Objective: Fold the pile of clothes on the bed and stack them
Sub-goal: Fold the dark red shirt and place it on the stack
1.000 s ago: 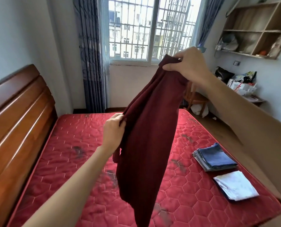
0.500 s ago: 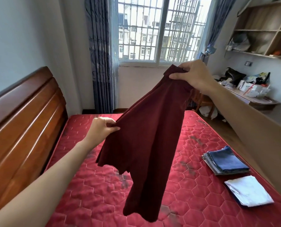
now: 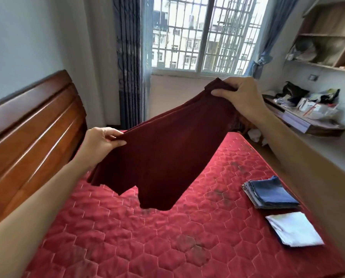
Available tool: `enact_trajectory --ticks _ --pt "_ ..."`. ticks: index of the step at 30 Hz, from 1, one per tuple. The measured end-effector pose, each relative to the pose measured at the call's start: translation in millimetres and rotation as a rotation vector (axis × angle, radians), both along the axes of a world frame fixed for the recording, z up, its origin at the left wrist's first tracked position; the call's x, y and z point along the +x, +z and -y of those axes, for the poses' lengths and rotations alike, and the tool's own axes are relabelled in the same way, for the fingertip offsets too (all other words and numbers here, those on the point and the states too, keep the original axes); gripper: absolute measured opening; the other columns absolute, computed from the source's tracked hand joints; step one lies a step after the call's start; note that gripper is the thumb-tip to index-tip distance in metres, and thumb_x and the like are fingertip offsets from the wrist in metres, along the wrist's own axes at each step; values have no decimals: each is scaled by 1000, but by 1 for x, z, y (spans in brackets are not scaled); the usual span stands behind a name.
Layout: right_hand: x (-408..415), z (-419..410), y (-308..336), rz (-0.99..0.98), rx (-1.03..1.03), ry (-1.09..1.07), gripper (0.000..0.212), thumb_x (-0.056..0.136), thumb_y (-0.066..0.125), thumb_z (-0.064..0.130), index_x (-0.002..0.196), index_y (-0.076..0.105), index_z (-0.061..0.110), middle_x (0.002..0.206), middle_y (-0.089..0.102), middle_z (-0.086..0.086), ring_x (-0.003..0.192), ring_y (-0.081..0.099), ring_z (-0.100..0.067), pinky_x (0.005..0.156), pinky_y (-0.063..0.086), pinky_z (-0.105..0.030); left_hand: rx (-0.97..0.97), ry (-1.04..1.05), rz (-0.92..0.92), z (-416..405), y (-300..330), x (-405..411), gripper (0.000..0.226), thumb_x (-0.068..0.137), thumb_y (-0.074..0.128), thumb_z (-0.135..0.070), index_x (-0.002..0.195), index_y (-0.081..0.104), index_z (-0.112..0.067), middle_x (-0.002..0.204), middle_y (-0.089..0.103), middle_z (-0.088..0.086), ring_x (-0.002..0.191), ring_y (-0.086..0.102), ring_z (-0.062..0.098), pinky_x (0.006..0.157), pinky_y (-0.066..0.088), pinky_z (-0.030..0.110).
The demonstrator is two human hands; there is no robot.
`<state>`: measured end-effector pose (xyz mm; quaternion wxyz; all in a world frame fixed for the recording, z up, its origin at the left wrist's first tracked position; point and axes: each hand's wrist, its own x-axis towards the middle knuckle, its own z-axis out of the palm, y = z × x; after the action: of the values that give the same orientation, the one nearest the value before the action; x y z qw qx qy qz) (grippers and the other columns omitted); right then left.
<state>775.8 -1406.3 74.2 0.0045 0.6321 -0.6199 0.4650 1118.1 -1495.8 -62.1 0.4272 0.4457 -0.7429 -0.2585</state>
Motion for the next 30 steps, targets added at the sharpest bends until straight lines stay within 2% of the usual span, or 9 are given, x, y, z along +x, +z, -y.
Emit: enact_trajectory --ticks 4,9,13,17,20,23,25,27,30 --pt "-19 -40 2 -60 19 52 23 79 77 30 97 76 16 88 75 -4 81 69 -12 79 56 -33 87 -94 34 -51 8 -6 22 67 83 -1 80 75 -17 64 72 -9 59 66 2 61 49 7" --pt "-46 -79 9 -40 43 116 20 78 78 30 95 75 20 85 74 -2 83 71 -18 79 57 -41 143 -206 -34 -109 16 -16 21 68 80 4 83 75 -9 76 75 8 68 70 14 70 55 17" --pt "-65 -74 13 -18 90 179 14 76 80 31 87 73 29 79 72 6 76 69 -11 74 58 -32 166 -253 -35 -124 14 -24 24 67 79 4 80 77 -17 79 75 6 70 71 16 67 55 17" --pt "-83 -36 -22 -49 228 214 10 76 79 31 84 74 30 85 75 -2 79 70 -17 80 57 -42 256 -219 3 -109 -26 -43 32 68 79 6 81 76 -23 81 75 5 73 71 18 69 57 22" --pt "-101 12 -85 -54 395 221 12 76 80 28 86 75 26 86 75 -4 78 66 -13 81 55 -42 389 -191 57 -80 -90 -61 34 70 79 5 82 75 -26 80 74 3 74 71 17 70 56 24" --pt "-118 67 -176 -118 554 227 13 76 80 30 70 68 28 65 64 19 62 52 5 66 47 -28 527 -155 113 -42 -175 -82 32 68 79 5 82 75 -23 80 75 1 75 69 11 75 53 25" --pt "-127 107 -248 -152 692 215 29 77 79 32 58 58 35 51 51 22 51 45 5 57 35 -20 614 -132 160 -13 -242 -97 34 66 80 6 80 75 -24 77 74 -5 72 66 4 73 49 17" --pt "-140 150 -329 -145 825 212 36 78 79 32 52 57 43 49 50 21 51 44 4 57 32 -19 704 -115 218 19 -314 -111 36 64 81 5 76 73 -28 72 73 -10 67 64 -1 67 46 10" --pt "-158 214 -450 -106 962 217 32 77 80 31 55 57 36 48 47 18 51 43 3 56 31 -18 822 -67 271 70 -416 -126 37 62 82 4 71 70 -30 66 70 -13 63 61 -4 62 41 5"
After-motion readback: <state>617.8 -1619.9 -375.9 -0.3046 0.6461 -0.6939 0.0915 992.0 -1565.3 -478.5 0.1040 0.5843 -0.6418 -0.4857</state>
